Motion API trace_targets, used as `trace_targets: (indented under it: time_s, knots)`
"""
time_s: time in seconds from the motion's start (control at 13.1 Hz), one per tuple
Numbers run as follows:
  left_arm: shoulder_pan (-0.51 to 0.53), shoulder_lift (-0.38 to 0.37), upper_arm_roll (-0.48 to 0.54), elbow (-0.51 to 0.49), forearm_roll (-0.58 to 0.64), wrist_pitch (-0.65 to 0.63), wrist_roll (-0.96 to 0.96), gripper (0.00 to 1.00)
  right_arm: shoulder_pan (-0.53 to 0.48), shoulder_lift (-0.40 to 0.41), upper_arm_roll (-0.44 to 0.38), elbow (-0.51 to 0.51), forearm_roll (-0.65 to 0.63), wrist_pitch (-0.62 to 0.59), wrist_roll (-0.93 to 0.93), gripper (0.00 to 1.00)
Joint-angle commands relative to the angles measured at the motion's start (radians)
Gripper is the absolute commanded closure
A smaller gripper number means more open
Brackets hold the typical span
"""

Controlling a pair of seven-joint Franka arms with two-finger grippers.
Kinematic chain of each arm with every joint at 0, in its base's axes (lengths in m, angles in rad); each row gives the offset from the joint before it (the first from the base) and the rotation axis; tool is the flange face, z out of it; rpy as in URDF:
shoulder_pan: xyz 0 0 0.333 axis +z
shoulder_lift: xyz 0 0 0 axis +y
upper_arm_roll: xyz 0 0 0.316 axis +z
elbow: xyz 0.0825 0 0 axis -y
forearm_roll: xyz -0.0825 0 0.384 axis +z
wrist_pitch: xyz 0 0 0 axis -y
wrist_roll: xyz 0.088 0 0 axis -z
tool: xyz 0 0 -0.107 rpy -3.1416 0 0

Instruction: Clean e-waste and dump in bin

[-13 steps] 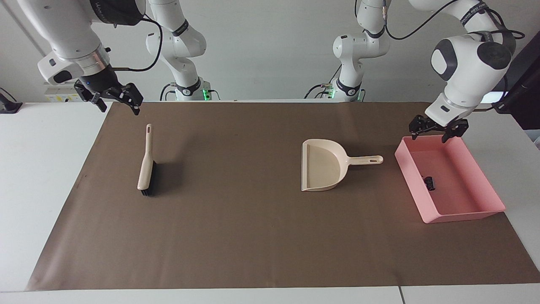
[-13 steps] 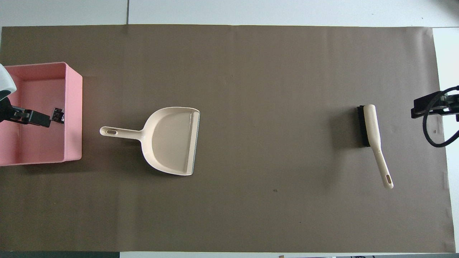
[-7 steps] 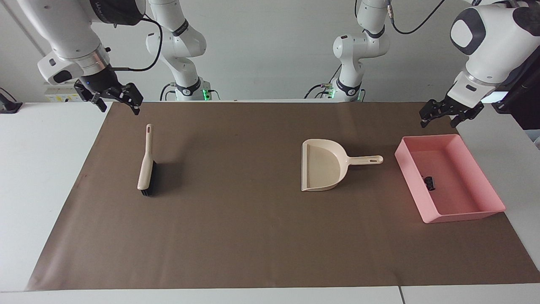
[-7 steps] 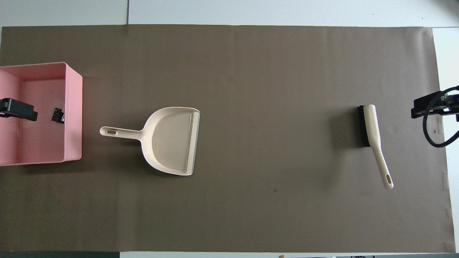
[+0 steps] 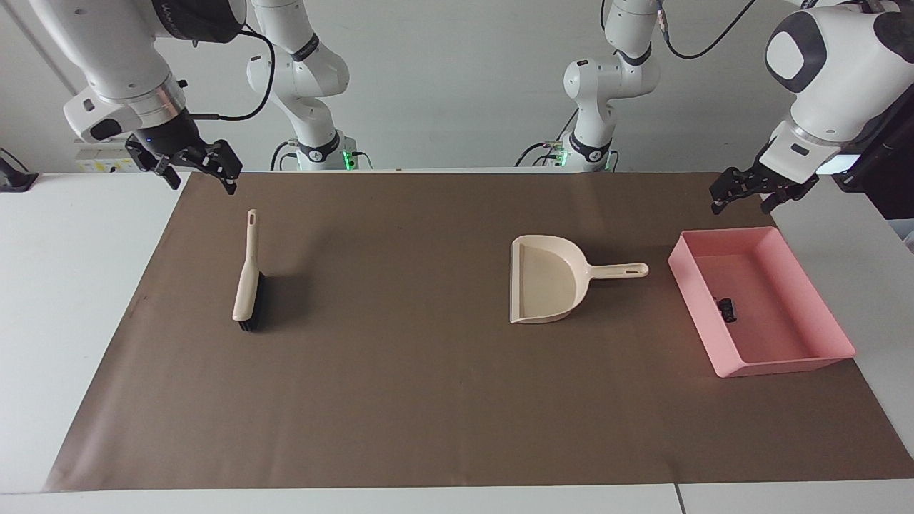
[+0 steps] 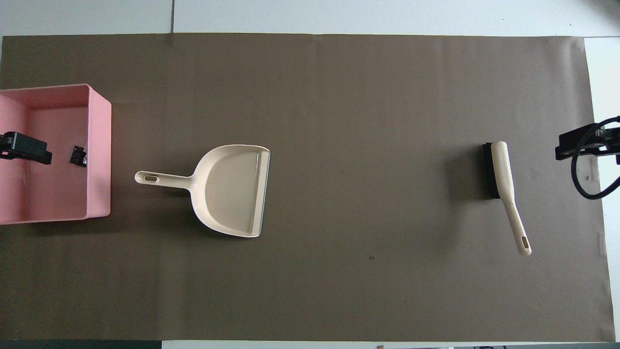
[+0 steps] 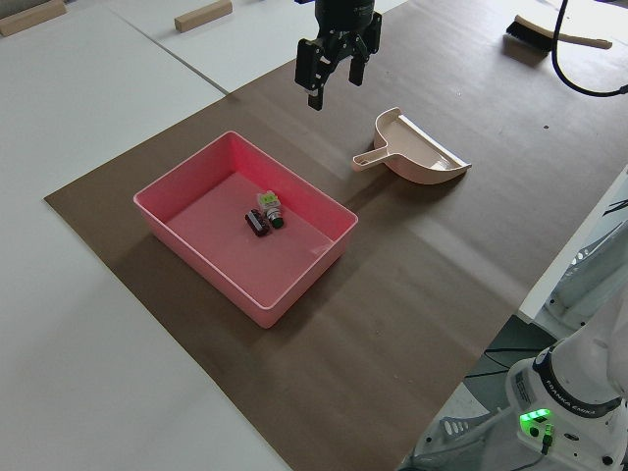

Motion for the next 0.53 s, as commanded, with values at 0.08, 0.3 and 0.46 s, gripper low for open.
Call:
trace_targets:
  time_s: [0.08,0.3,0.46]
  knots:
    - [0.005,0.004,-0.002,0.027,-0.013,-0.033,-0.034,0.02,-0.005,-0.023,0.001,-0.028,-0.008,0.010,-0.021,0.00]
    - [0.008,0.004,0.001,0.024,-0.011,-0.035,-0.034,0.02,-0.005,-0.023,0.001,-0.026,-0.008,0.013,-0.021,0.00]
    - [0.008,0.003,0.001,0.021,-0.009,-0.035,-0.034,0.02,-0.006,-0.023,0.001,-0.028,-0.008,0.012,-0.021,0.00]
